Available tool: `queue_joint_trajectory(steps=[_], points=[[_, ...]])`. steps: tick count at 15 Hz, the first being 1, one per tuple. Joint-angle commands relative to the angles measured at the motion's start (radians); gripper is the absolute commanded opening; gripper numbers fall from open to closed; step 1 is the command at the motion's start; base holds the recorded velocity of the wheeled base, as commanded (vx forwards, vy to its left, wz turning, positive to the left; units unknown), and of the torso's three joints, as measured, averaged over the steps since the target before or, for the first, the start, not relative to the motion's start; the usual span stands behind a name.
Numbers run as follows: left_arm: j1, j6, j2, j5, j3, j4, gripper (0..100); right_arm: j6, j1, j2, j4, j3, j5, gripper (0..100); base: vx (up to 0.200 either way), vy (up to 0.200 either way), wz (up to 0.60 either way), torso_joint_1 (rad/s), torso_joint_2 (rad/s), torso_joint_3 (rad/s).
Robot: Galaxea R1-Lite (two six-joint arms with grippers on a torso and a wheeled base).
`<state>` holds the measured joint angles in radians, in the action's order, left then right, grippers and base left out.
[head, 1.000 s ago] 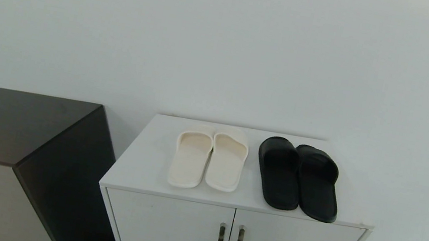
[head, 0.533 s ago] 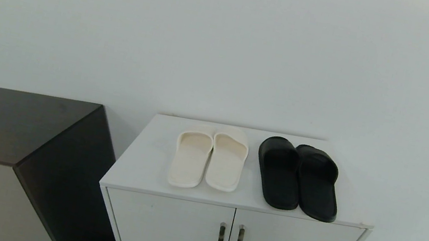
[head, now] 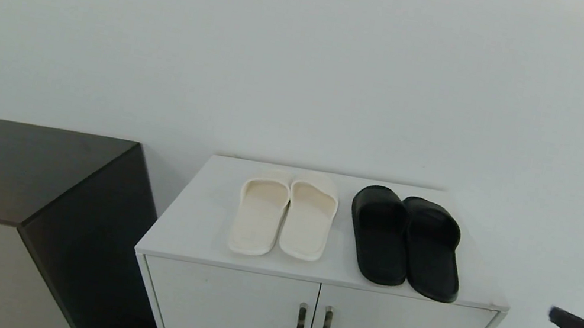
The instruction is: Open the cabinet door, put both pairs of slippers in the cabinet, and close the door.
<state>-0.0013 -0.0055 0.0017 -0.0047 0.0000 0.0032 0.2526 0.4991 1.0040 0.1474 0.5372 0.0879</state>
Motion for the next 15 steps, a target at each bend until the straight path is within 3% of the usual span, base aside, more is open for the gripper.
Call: queue_joint_trajectory(steps=[1,6,10,15], points=[[0.0,-0.001,0.0,0.0,0.0,0.0,0,0.083,0.203,0.301,0.087,0.147,0.208,100,0.0,0.0,0.0,0.0,0.0,0.0],[0.0,-0.004,0.0,0.0,0.0,0.0,0,0.082,0.225,0.634,0.23,0.331,0.446,100,0.0,0.0,0.0,0.0,0.0,0.0],[0.0,-0.004,0.0,0.0,0.0,0.0,0,0.082,0.182,0.8,0.288,0.411,0.504,100,0.0,0.0,0.0,0.0,0.0,0.0],[0.0,-0.005,0.0,0.0,0.0,0.0,0,0.057,0.141,0.915,0.439,0.415,0.513,100,0.0,0.0,0.0,0.0,0.0,0.0]])
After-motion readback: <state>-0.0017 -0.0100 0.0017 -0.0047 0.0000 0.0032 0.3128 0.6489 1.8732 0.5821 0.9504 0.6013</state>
